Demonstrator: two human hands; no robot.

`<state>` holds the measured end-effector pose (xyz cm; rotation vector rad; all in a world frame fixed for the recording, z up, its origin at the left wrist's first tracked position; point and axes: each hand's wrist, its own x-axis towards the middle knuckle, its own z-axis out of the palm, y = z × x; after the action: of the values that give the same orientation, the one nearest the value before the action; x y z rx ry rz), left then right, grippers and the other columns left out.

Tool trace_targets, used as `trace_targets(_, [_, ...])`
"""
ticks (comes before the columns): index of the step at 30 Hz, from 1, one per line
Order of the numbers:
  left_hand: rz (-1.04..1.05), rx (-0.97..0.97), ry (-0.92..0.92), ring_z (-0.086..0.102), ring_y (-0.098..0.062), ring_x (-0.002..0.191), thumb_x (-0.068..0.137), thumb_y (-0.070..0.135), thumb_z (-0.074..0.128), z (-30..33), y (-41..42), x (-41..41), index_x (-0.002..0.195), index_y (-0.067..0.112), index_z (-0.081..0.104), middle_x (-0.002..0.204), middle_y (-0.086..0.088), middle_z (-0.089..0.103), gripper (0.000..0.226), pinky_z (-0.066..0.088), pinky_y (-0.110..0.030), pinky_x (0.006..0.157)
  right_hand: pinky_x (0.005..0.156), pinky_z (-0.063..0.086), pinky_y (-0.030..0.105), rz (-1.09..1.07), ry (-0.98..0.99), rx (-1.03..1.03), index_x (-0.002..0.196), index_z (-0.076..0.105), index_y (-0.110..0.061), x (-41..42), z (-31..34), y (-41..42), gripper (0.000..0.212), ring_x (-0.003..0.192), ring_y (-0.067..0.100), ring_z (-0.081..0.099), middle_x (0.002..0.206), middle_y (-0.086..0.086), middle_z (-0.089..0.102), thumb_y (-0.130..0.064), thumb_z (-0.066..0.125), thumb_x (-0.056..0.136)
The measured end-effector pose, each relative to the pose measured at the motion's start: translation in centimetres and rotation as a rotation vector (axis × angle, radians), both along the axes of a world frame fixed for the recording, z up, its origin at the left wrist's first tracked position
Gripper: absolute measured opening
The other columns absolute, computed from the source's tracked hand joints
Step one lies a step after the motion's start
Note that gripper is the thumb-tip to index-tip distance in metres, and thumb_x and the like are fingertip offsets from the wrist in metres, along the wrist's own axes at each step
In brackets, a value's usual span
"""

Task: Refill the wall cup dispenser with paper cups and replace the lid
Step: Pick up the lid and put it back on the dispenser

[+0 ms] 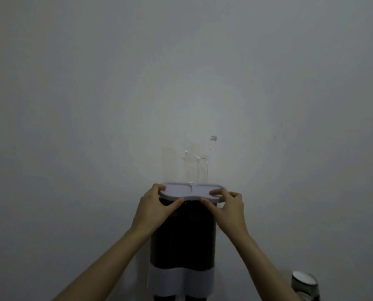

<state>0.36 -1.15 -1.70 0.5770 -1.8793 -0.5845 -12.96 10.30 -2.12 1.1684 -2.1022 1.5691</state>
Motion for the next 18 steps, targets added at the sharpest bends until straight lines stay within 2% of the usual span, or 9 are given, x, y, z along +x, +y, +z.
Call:
trace_targets(5, [0.042, 0.026, -0.048, 0.056, -0.022, 0.113, 0.069, 0.042, 0.074, -1.1, -2.5, -1.3, 0.118, 0.009, 0.053, 0.123, -0.009, 0.061, 0.062, 0.04, -0.02, 0.085, 0.099, 0.042, 0.035, -0.013, 0.04, 0.076, 0.114, 0.058, -0.026, -1.2, -1.6, -2.2, 0.039, 0.118, 0.029, 0.044, 0.125, 0.01, 0.043, -0.046, 0.062, 0.081])
trace_targets(11, [0.06, -0.003, -0.045, 0.058, -0.022, 0.108, 0.073, 0.038, 0.072, -1.7, -3.6, -1.4, 0.113, 0.008, 0.055, 0.117, -0.011, 0.063, 0.053, 0.036, -0.019, 0.078, 0.101, 0.043, 0.04, 0.0, 0.008, 0.006, 0.113, 0.057, -0.026, -1.2, -2.6, -3.6, 0.039, 0.118, 0.027, 0.044, 0.125, 0.008, 0.04, -0.048, 0.061, 0.081])
trace_targets(18, [0.055, -0.06, -0.046, 0.056, -0.022, 0.104, 0.076, 0.038, 0.069, -2.1, -4.1, -1.5, 0.11, 0.008, 0.053, 0.114, -0.012, 0.06, 0.048, 0.037, -0.021, 0.079, 0.102, 0.041, 0.043, -0.031, 0.009, -0.022, 0.114, 0.057, -0.025, -0.6, -2.9, -4.1, 0.041, 0.12, 0.026, 0.043, 0.128, 0.007, 0.04, -0.049, 0.061, 0.08])
